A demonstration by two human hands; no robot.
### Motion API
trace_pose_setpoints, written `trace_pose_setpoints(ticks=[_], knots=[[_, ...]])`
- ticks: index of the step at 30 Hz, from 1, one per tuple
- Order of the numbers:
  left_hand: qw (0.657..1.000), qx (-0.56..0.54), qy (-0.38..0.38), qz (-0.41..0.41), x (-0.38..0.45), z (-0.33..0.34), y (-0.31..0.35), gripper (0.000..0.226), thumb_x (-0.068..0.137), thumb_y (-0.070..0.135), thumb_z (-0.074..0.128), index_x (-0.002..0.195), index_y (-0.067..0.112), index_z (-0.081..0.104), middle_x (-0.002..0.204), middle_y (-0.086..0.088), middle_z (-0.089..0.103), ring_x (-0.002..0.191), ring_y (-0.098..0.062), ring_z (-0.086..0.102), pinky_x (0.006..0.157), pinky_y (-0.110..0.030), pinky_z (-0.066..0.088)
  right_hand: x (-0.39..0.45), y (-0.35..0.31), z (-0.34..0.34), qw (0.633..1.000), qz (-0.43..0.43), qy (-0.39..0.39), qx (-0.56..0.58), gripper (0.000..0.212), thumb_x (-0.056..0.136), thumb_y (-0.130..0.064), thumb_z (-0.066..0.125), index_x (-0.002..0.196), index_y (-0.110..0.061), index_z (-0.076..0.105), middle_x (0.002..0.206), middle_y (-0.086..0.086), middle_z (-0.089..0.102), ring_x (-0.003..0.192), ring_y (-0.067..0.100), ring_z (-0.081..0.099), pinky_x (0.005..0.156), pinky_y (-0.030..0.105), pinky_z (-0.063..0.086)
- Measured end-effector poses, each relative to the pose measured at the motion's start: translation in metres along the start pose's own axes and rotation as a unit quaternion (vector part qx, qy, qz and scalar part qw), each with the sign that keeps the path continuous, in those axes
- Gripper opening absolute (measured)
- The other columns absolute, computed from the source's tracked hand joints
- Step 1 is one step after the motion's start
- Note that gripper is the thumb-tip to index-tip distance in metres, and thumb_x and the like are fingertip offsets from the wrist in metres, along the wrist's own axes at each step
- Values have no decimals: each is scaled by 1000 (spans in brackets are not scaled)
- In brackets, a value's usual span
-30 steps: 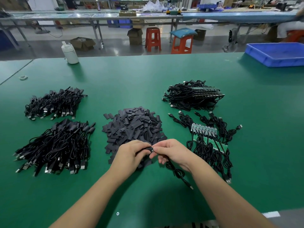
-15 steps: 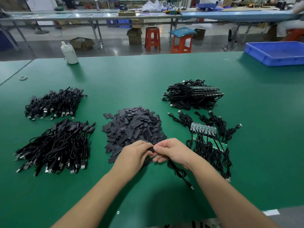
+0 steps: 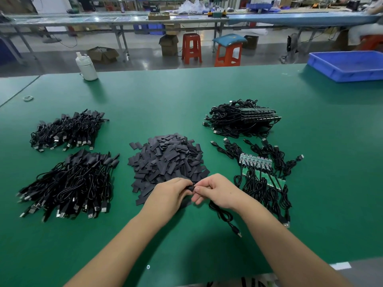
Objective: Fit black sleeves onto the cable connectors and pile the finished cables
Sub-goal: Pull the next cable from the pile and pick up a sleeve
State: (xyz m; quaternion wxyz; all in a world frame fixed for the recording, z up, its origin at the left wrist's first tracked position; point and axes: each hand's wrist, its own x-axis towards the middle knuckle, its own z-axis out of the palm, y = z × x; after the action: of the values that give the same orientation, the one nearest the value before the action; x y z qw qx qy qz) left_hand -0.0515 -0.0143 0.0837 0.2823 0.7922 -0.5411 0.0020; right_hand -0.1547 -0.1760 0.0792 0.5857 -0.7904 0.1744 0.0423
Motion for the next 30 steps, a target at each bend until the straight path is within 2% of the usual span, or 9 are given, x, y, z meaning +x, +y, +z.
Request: trace_pose_setpoints(ticks=[7,10,13,15,17,23,25,27,30], knots=[[996,73,-26,43,-4,9,-8,47,87,14,69,133,16,59,132,0,61,112,-19,64,88,-29,53,0,-3,3,998,6,8,-59,22,101,-14,53,92,-16,72,79,-6,77,77,12,74,85,26,57],[998,-48,34,-23,-3,13,-3,60,93,12,62,148,22,40,146,6,45,129,-6,49,106,-20,41,0,-5,4,998,21,48,31,18,102,-12,53,95,-12,70,83,1,76,76,15,72,80,31,58],[940,-266,78,-201,1,13,6,53,96,14,60,144,27,42,133,16,53,109,8,59,89,-6,44,-1,-12,1,980,25,90,179,15,101,-10,55,101,-5,70,90,9,77,76,14,71,74,27,60],[891,-372,26,-260,2,15,10,31,99,18,56,127,30,58,121,8,68,99,-5,67,85,-18,54,-3,-18,-2,959,14,100,263,15,100,-9,57,105,-1,69,94,11,77,82,17,72,79,31,61],[860,-434,-27,-266,2,19,18,22,100,18,54,115,24,69,107,-4,73,94,-15,68,89,-34,57,-3,-24,-4,941,5,115,317,15,97,-7,60,105,1,69,97,11,76,87,19,71,80,35,62],[838,-469,9,-279,6,29,37,13,96,11,61,95,1,68,85,-11,72,75,-22,71,78,-35,57,0,-34,0,906,6,132,401,20,92,-7,67,109,2,70,81,7,72,74,18,68,82,33,61],[852,-440,19,-284,7,27,36,16,96,16,62,87,5,70,77,-6,72,68,-18,69,70,-31,55,0,-33,1,915,-1,146,377,21,91,-9,68,109,1,70,86,4,75,76,17,67,82,31,61],[905,-338,15,-259,5,22,30,17,93,25,66,80,16,72,67,8,68,63,-6,61,64,-23,48,1,-31,-1,934,-5,183,305,23,90,-13,71,110,-2,71,94,3,75,81,16,65,87,32,58],[942,-221,39,-251,3,5,13,15,90,35,68,79,26,74,65,20,67,59,6,55,59,-14,41,1,-21,-14,968,-10,234,88,18,92,-22,69,108,-16,76,101,-4,76,85,9,67,87,26,53]])
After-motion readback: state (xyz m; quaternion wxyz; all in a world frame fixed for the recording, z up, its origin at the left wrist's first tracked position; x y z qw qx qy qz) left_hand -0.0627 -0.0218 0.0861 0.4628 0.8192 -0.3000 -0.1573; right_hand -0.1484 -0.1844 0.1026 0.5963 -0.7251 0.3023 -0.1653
